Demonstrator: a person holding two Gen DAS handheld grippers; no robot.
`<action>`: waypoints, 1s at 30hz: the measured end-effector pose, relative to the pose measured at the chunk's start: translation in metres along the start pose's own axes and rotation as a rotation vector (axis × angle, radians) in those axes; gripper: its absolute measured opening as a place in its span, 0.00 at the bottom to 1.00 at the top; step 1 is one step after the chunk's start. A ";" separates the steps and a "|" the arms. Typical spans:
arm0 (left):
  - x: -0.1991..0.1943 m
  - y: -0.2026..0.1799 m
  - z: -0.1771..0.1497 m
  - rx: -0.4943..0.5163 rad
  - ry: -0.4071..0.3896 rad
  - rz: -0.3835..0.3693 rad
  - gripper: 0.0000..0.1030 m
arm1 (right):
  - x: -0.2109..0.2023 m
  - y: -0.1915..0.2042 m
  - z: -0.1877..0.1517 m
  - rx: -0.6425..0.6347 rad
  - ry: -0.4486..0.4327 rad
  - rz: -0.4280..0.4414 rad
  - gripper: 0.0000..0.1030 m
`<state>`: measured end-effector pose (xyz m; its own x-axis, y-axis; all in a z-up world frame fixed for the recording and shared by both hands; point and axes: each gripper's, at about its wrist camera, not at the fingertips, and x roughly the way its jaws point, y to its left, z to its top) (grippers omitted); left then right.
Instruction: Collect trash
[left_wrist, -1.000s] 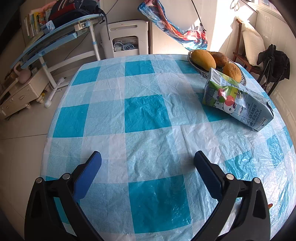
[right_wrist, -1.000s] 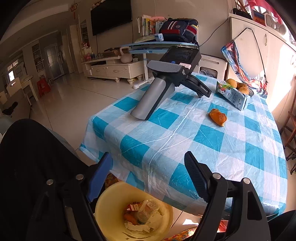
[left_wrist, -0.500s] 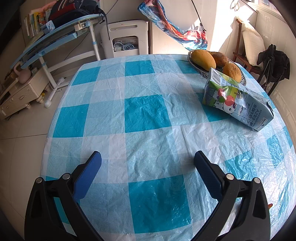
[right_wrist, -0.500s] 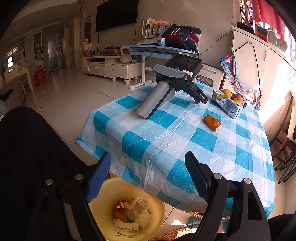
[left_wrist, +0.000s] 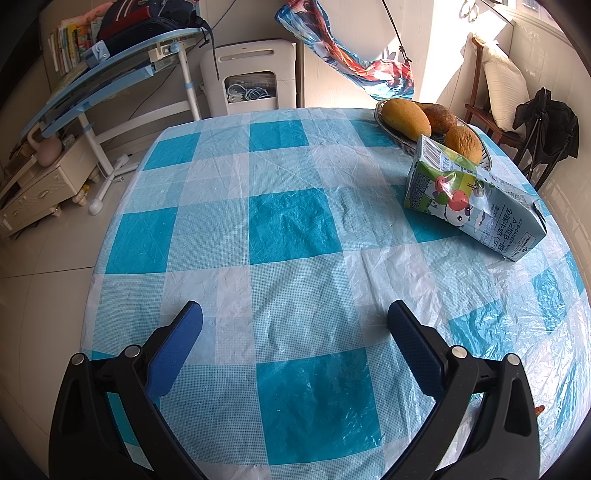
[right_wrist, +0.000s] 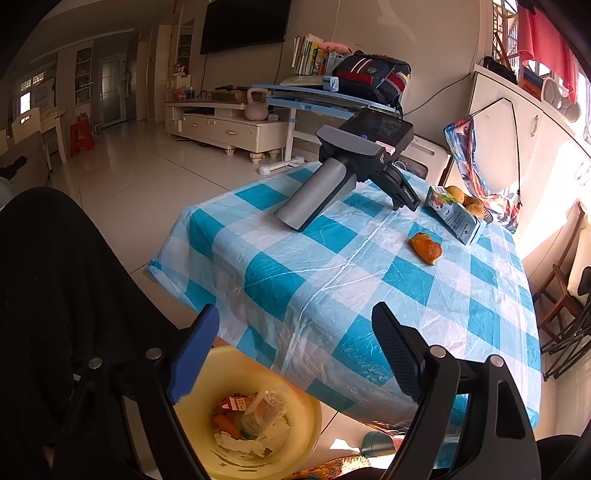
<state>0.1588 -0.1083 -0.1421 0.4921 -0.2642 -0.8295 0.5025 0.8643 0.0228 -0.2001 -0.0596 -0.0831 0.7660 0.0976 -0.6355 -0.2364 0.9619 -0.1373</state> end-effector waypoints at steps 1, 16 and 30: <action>0.000 0.000 -0.001 0.000 0.000 0.000 0.94 | 0.000 0.000 0.000 -0.001 0.002 0.000 0.80; 0.000 -0.001 -0.002 0.000 0.000 0.000 0.94 | -0.007 -0.010 0.004 0.047 -0.021 0.014 0.80; 0.000 -0.001 -0.001 0.000 0.001 0.000 0.94 | -0.022 -0.097 0.025 0.264 -0.025 0.008 0.83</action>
<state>0.1574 -0.1084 -0.1425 0.4916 -0.2642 -0.8298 0.5027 0.8642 0.0226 -0.1788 -0.1488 -0.0369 0.7802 0.1083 -0.6161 -0.0807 0.9941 0.0725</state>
